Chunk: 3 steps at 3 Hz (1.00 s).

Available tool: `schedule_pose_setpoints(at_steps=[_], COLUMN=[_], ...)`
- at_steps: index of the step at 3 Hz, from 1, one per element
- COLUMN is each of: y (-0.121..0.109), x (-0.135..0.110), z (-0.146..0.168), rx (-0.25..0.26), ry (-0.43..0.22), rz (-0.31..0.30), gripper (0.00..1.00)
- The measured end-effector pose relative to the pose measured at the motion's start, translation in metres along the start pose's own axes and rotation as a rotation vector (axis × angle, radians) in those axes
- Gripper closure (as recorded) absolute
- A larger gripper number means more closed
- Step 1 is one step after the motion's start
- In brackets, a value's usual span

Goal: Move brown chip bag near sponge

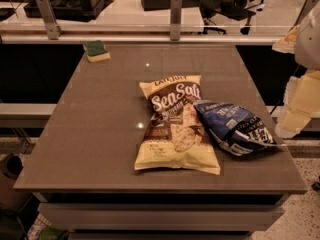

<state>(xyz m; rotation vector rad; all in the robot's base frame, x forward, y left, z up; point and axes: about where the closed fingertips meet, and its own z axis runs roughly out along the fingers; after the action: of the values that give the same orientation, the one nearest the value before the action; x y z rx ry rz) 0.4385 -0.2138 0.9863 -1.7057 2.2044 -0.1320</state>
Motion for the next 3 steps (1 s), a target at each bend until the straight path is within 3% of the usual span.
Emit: schedule_pose_setpoints(at_steps=[1, 3], y=[-0.002, -0.013], x=[-0.005, -0.081], z=[0.003, 0.076], rx=[0.006, -0.081], ry=[0.006, -0.058], rz=[0.001, -0.099], gripper=[0.0, 0.0])
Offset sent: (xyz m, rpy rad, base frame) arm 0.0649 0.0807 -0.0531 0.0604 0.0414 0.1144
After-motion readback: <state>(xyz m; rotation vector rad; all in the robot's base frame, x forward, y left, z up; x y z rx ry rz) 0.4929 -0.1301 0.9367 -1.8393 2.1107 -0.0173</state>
